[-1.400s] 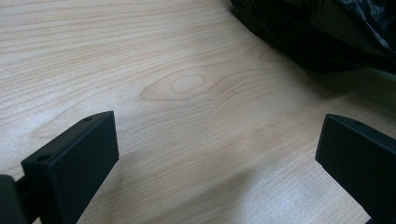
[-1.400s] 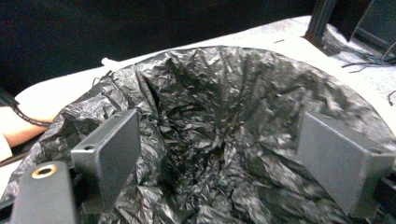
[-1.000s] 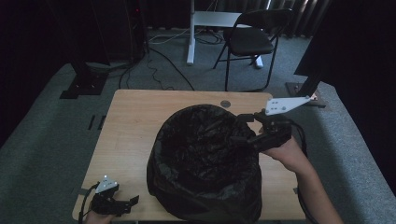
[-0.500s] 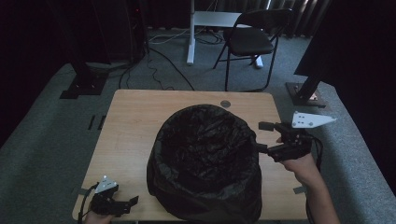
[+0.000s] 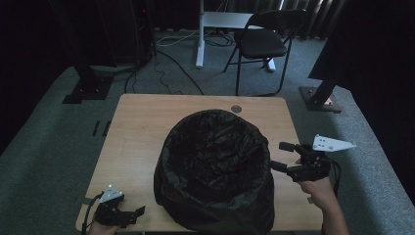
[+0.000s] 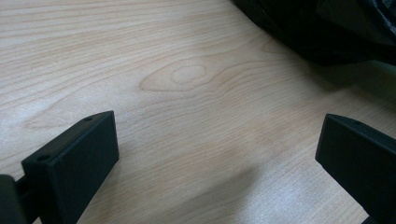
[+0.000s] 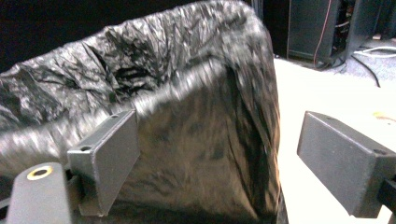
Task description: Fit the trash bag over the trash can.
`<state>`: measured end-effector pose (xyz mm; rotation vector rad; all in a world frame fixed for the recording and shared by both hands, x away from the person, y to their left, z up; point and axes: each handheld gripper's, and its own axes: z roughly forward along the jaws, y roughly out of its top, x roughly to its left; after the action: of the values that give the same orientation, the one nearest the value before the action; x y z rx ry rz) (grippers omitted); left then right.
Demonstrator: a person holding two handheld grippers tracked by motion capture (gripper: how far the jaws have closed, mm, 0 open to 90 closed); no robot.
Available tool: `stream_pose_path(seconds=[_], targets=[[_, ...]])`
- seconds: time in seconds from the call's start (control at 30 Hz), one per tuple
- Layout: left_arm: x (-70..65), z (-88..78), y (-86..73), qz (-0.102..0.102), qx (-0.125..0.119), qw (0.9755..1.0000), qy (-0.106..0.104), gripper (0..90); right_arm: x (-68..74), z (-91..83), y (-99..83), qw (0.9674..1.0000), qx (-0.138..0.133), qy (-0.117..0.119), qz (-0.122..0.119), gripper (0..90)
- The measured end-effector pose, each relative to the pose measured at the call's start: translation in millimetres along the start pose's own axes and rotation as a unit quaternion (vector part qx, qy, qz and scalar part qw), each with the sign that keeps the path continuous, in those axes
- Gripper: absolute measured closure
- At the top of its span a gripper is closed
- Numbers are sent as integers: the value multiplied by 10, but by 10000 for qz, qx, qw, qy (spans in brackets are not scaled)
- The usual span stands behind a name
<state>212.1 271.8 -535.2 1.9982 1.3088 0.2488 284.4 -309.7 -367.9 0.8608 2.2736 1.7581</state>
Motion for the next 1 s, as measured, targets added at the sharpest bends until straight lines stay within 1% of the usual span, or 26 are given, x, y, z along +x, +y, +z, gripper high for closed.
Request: stream_pose_path(seconds=[0.1,0.23,0.4,0.47,0.57,0.6,0.67,0.7,0.77,0.8,0.87,0.9,1.0], targets=[[-3,9,-2,14,13,10000,-3,0,-41,-2,-136,9999,-23,-47,89,124],[1,6,-3,4,8,10000,-18,0,-84,-34,-320,9996,-202,-91,196,124],[1,5,-6,-17,-5,10000,1,0,-133,-93,-535,9988,-303,-211,334,124],[2,4,-7,-19,-5,10000,8,0,-148,-130,-615,9980,-397,-328,366,125],[6,5,-11,-33,-19,10000,28,0,-168,-162,-737,9973,-357,-485,415,126],[8,4,-12,-30,-12,10000,22,0,-182,-166,-784,9972,-344,-472,460,126],[9,4,-14,-36,-13,10000,35,0,-204,-166,-880,9966,-320,-571,496,126],[9,5,-14,-35,-4,10000,22,0,-219,-162,-927,9965,-294,-551,553,126],[7,4,-13,-31,-5,10000,31,0,-236,-149,-1011,9956,-240,-662,613,126],[7,0,-11,-19,20,10000,28,0,-250,-141,-1051,9956,-202,-635,664,126],[4,1,-13,-39,-49,10000,57,0,-259,-129,-1122,9950,-165,-688,703,126],[9,-9,-11,-22,-12,10000,47,0,-267,-126,-1158,9951,-158,-667,712,126],[18,-17,-16,-8,-27,10000,59,0,-284,-127,-1264,9940,-189,-725,793,126]])
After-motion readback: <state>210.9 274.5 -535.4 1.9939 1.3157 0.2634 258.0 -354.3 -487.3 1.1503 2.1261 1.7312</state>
